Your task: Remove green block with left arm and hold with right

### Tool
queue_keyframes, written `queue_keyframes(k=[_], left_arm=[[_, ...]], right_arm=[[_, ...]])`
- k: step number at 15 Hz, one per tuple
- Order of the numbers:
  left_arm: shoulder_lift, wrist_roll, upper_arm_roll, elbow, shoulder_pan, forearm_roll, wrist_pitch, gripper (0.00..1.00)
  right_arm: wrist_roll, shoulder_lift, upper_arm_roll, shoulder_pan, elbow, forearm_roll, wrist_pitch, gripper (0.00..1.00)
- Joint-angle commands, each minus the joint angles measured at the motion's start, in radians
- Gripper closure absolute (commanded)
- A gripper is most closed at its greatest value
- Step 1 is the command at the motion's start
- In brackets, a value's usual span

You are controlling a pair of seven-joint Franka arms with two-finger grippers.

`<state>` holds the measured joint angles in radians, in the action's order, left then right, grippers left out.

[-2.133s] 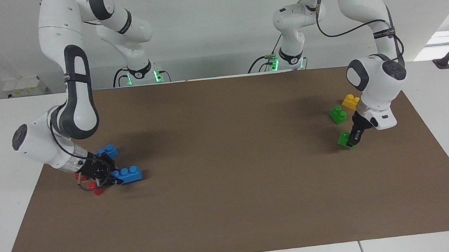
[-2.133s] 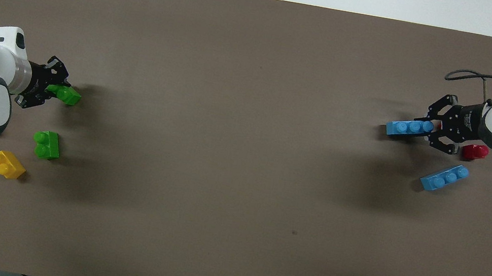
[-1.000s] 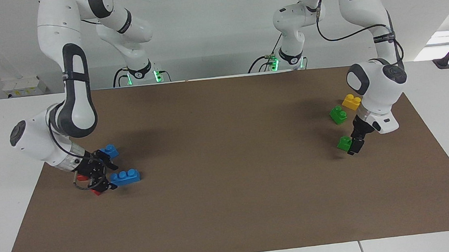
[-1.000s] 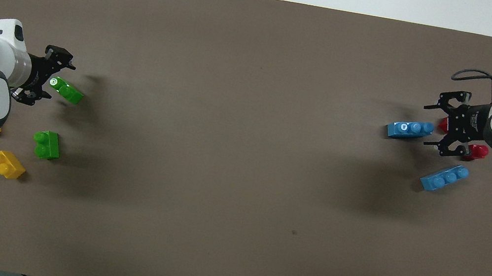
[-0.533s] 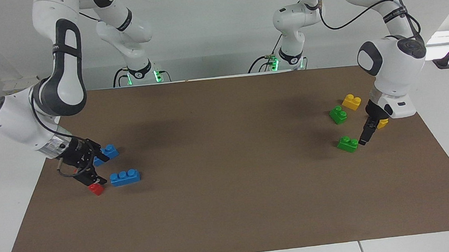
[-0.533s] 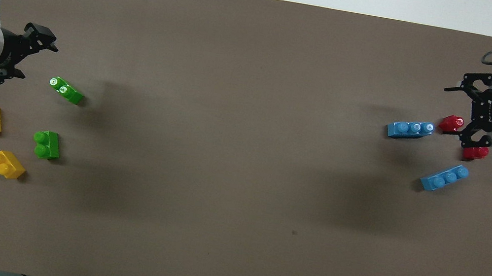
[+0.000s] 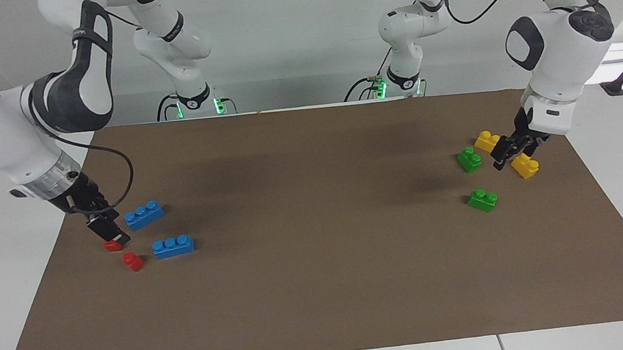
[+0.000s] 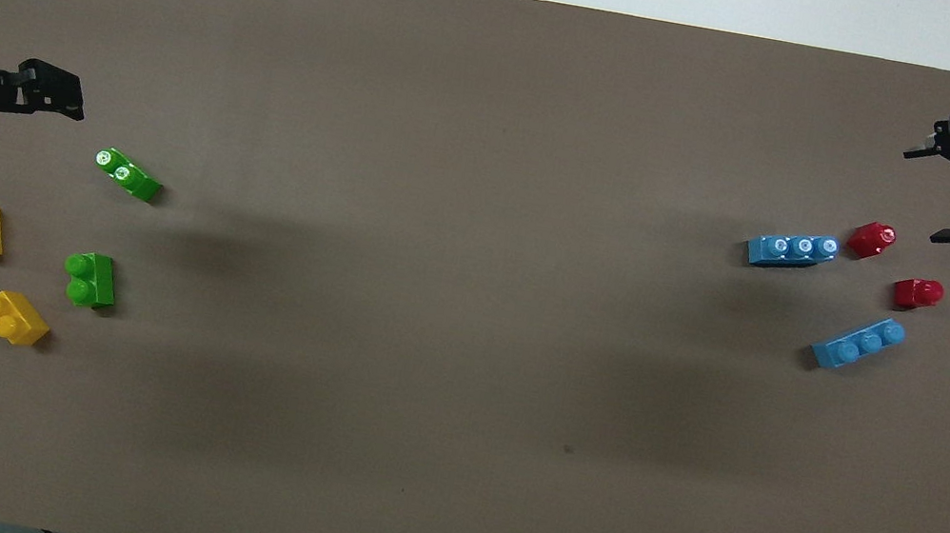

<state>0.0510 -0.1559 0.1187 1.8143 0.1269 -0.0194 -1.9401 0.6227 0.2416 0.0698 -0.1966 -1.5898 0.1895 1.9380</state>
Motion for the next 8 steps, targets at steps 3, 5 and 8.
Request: queue_keyframes(k=[3,5,8], left_arm=[[-0.069,0.105,-0.008,0.011,-0.033,-0.016,0.093,0.00],[-0.088,0.107,-0.007,0.014,-0.032,-0.016,0.110,0.00],[-0.103,0.107,-0.007,0.016,-0.032,-0.014,0.133,0.00]], right_arm=[[-0.327,-0.145,0.002,0.083,-0.007,-0.188,-0.118,0.04],[-0.412,-0.186,0.002,0.115,-0.007,-0.194,-0.181,0.04],[-0.503,-0.260,0.016,0.153,-0.041,-0.191,-0.261,0.02]])
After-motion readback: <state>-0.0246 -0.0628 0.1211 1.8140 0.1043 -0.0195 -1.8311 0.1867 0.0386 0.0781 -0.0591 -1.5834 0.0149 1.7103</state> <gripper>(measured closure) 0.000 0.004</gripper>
